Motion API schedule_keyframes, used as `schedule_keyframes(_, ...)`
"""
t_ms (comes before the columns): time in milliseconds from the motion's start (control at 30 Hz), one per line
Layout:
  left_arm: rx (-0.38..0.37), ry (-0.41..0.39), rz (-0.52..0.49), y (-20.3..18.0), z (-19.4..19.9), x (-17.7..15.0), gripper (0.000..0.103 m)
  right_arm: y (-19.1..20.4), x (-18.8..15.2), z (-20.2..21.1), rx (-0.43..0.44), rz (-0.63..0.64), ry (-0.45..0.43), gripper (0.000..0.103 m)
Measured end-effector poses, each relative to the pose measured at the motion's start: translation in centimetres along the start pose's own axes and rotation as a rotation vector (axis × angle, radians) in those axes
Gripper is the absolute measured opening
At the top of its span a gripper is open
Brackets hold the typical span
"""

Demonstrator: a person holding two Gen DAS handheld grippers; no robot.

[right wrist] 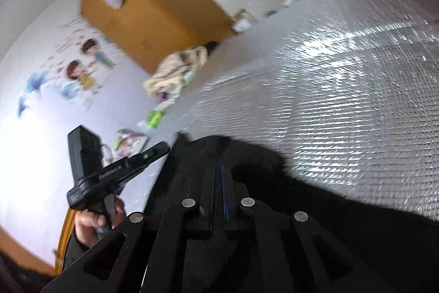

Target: Fold clothes

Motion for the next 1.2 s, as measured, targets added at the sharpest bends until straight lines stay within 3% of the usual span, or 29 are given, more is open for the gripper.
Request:
schedule_keyframes(67,-0.020,0.013,0.031,0.5,-0.6,-0.2,0.003,-1.4,0.1,0.0,-0.003,-0.056,0.000,0.000)
schedule_keyframes(167,-0.042,-0.004,0.036,0.8,0.2,-0.6,0.003,-2.7,0.1,0.3,-0.013,-0.102,-0.007,0.002)
schedule_keyframes(233,-0.056,-0.026,0.009,0.5,1.6,-1.3,0.003,-1.7,-0.1,1.3,-0.018,-0.061,-0.022,0.006)
schedule_keyframes(367,-0.089,-0.062,-0.054,-0.3,5.0,-4.3,0.003,1.2,-1.4,3.0,0.058,0.029,-0.022,0.006)
schedule_keyframes(500,-0.085,-0.080,-0.095,-0.2,7.1,-7.4,0.003,3.9,-4.2,4.3,0.111,0.147,0.018,0.006)
schedule_keyframes(700,-0.064,-0.055,-0.127,0.5,8.0,-11.8,0.003,4.3,-8.9,4.5,0.065,0.300,0.110,0.006)
schedule_keyframes(1000,-0.083,-0.083,-0.126,0.7,9.5,-12.9,0.003,4.4,-9.7,4.7,0.008,0.360,0.106,0.004)
schedule_keyframes(1067,-0.109,-0.082,-0.080,1.2,9.6,-12.8,0.003,3.6,-9.7,4.7,0.030,0.336,0.106,0.004)
schedule_keyframes(1200,-0.070,-0.096,-0.097,1.0,10.0,-12.2,0.003,3.1,-8.8,5.3,0.067,0.254,0.102,0.004)
Point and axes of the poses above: each gripper's, at about its wrist camera, not at the fingertips, and z roughly against the way its jaws point, y to its left, x to its top, the point moved 7 cm from there along -z, roughly the way its jaws point, and after that the axes turned 5 degrees about x, right-handed, at the moved point
